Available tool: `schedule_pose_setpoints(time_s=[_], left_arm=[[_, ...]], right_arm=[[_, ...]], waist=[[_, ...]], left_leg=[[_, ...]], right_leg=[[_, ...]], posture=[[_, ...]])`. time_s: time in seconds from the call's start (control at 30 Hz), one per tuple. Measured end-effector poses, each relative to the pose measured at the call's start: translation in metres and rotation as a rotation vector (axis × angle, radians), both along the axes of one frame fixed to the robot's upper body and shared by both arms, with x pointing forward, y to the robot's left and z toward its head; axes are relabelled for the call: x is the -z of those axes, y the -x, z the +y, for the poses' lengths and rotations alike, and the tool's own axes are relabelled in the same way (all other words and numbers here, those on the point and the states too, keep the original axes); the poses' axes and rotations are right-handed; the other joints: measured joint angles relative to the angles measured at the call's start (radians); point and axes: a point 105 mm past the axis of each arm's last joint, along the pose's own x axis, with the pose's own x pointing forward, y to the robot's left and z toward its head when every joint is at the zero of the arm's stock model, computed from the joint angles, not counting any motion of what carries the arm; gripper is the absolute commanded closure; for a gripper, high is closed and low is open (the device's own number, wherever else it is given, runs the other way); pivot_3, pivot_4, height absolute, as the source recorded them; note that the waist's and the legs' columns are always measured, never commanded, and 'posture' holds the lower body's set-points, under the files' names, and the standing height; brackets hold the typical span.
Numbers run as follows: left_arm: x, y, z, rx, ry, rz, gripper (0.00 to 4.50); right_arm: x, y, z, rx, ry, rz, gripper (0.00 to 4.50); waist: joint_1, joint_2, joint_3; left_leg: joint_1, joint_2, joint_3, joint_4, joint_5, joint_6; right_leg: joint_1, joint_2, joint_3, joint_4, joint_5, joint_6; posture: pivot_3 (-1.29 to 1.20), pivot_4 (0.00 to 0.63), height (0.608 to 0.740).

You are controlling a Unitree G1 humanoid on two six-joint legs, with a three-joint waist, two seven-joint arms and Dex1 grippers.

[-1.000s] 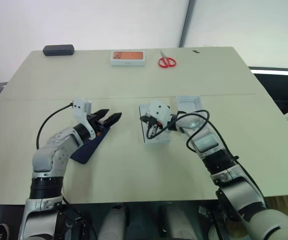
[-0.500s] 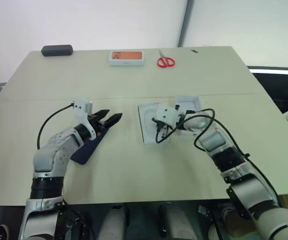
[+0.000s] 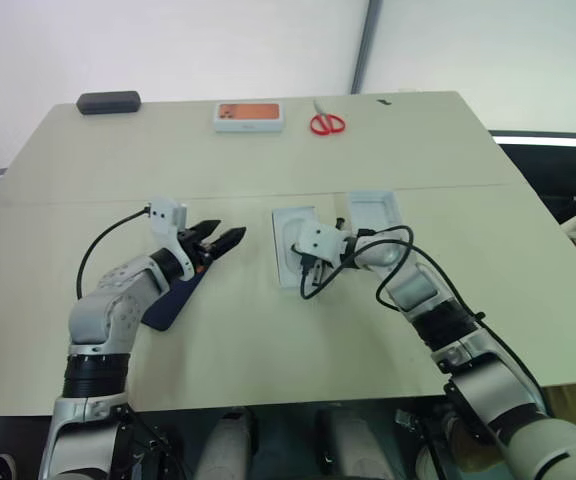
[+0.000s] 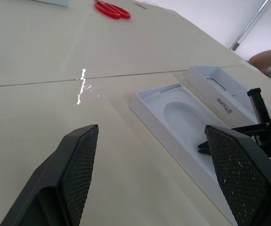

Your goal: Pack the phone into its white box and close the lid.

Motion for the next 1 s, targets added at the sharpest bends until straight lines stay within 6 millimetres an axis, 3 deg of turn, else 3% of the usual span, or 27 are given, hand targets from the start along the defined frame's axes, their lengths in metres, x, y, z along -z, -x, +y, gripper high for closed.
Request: schedule_pose_setpoints(time_s=[0.6, 0.8, 0.97, 1.0], left_arm=[[0.0, 0.0, -0.001, -0.004, 0.005, 0.002, 0.66], [0.001, 0.0, -0.001, -0.007, 0.004, 0.002, 0.66], [0.002, 0.0, -0.001, -0.006, 0.003, 0.005, 0.66], [0.002, 0.001, 0.0, -0.006, 0.002, 0.006, 0.66]], right_arm=[[0.003, 0.008, 0.024, -0.035, -0.028, 0.032, 4.46], [0.001, -0.001, 0.006, -0.004, 0.019, -0.003, 4.46], [-0.015, 0.002, -0.001, 0.026, -0.151, 0.109, 4.46], [-0.022, 0.004, -0.002, 0.027, -0.212, 0.146, 3.91]], waist=[[-0.001, 0.0, 0.0], [0.003, 0.0, 0.0], [0.0, 0.0, 0.0], [0.0, 0.0, 0.0]], left_leg=[[0.0, 0.0, 0.0, 0.0, 0.0, 0.0], [0.0, 0.0, 0.0, 0.0, 0.0, 0.0], [0.0, 0.0, 0.0, 0.0, 0.0, 0.0], [0.0, 0.0, 0.0, 0.0, 0.0, 0.0]], right_leg=[[-0.001, 0.0, 0.0, 0.001, 0.0, 0.0], [0.0, -0.001, 0.0, 0.001, 0.0, 0.0], [0.0, -0.001, 0.0, 0.001, 0.0, 0.0], [0.0, -0.001, 0.0, 0.001, 0.0, 0.0]], posture=[[0.0, 0.15, 0.74], [0.0, 0.15, 0.74], [0.0, 0.15, 0.74], [0.0, 0.15, 0.74]])
